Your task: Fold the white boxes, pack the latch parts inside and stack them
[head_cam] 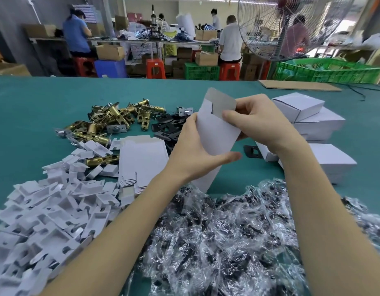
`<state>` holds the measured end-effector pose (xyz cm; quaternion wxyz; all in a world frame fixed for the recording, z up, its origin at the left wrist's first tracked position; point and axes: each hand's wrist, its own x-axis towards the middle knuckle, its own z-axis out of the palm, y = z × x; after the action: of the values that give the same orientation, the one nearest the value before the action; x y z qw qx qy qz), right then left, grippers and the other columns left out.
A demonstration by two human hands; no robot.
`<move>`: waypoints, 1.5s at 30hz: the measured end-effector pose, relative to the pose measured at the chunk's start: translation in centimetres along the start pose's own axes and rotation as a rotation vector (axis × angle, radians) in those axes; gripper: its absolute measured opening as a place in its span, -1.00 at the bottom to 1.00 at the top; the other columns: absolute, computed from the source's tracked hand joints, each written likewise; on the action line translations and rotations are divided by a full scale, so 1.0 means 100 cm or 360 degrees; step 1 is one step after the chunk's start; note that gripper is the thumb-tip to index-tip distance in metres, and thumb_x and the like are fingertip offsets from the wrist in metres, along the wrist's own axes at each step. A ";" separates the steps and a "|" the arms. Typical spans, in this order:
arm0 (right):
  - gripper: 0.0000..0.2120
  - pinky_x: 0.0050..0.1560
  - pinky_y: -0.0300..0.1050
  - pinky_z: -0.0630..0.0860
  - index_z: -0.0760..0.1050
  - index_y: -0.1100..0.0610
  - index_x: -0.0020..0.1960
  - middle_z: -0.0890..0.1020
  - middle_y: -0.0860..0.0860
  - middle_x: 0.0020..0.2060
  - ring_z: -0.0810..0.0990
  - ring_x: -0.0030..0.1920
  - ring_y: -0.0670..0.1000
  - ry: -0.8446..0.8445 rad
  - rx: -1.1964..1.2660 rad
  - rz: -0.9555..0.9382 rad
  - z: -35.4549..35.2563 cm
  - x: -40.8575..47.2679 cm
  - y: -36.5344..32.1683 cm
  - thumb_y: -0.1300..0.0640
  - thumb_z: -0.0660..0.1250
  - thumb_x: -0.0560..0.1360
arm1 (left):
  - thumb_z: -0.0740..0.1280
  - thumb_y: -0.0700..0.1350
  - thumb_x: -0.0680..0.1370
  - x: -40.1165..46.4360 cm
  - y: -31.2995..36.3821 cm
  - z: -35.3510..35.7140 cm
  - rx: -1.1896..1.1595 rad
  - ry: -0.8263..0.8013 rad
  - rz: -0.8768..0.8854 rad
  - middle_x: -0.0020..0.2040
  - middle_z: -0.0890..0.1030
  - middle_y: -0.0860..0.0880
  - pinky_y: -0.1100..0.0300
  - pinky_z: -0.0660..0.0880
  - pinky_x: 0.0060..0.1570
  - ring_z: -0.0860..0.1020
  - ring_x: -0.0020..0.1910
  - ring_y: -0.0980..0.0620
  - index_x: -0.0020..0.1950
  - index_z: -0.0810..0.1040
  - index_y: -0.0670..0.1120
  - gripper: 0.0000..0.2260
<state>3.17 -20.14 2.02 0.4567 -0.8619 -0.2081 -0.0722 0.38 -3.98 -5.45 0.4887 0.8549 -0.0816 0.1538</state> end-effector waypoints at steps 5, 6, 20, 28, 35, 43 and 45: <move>-0.80 -0.13 0.10 0.72 0.69 0.27 -0.11 0.71 0.26 -0.17 0.69 -0.24 0.15 0.0068 0.0001 0.0011 0.001 0.003 -0.004 0.27 0.29 0.51 | 0.57 0.23 0.25 0.000 0.002 -0.001 0.0038 0.0145 0.0084 0.26 0.40 0.12 0.20 0.43 0.07 0.42 0.23 0.11 0.43 0.23 -0.01 -0.11; -0.80 -0.14 0.09 0.72 0.69 0.27 -0.12 0.71 0.24 -0.18 0.70 -0.26 0.10 0.0091 0.0019 0.0035 0.000 0.003 -0.003 0.28 0.29 0.50 | 0.56 0.19 0.26 0.000 0.004 -0.002 0.0005 0.0171 0.0119 0.23 0.45 0.10 0.19 0.49 0.02 0.47 0.19 0.09 0.37 0.27 0.00 -0.19; -0.67 -0.08 -0.14 0.69 0.62 -0.08 0.14 0.76 -0.09 -0.08 0.73 -0.05 -0.11 -0.0302 0.0200 0.0147 -0.010 -0.005 0.009 -0.06 0.58 0.42 | 0.67 0.04 0.35 0.003 0.008 -0.015 -0.0434 0.0220 0.0065 0.03 0.71 0.09 0.08 0.65 -0.01 0.67 0.03 0.11 0.19 0.60 0.04 -0.52; -0.70 -0.05 -0.05 0.71 0.63 0.28 0.11 0.75 0.15 -0.03 0.75 0.00 0.06 -0.0281 0.0391 0.0183 0.002 -0.002 0.015 0.21 0.58 0.44 | 0.60 0.00 0.41 0.006 0.001 -0.026 -0.0541 -0.0219 -0.0004 0.12 0.69 0.08 0.13 0.64 0.04 0.67 0.09 0.11 0.30 0.51 0.04 -0.49; -0.79 -0.13 -0.25 0.63 0.64 0.12 0.06 0.77 -0.04 -0.11 0.73 -0.07 -0.10 -0.0420 0.0448 0.0137 -0.007 -0.003 0.027 0.36 0.47 0.50 | 0.48 -0.21 0.55 0.014 -0.010 -0.052 -0.0443 -0.0497 -0.0016 0.12 0.71 0.02 0.17 0.61 0.12 0.67 0.12 0.09 0.29 0.59 -0.01 -0.68; -0.74 -0.04 -0.16 0.68 0.65 0.15 0.14 0.77 0.01 -0.02 0.74 0.01 -0.05 -0.0332 0.0508 0.0079 0.002 -0.001 0.030 0.36 0.48 0.49 | 0.46 -0.24 0.56 0.017 -0.016 -0.056 -0.0422 -0.0459 0.0017 0.08 0.73 0.04 0.19 0.62 0.10 0.69 0.08 0.08 0.22 0.64 -0.06 -0.75; -0.72 -0.02 -0.11 0.69 0.64 0.22 0.18 0.76 0.04 0.01 0.74 0.01 -0.03 -0.0281 0.0491 0.0087 0.004 -0.001 0.031 0.35 0.49 0.49 | 0.45 -0.25 0.57 0.017 -0.017 -0.054 -0.0415 -0.0461 0.0014 0.07 0.74 0.05 0.19 0.62 0.10 0.69 0.07 0.10 0.19 0.64 -0.01 -0.77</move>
<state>4.37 -21.41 -0.62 0.5653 -0.7899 -0.2326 0.0490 1.44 1.56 -3.66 0.5777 0.7973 -0.1740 0.0194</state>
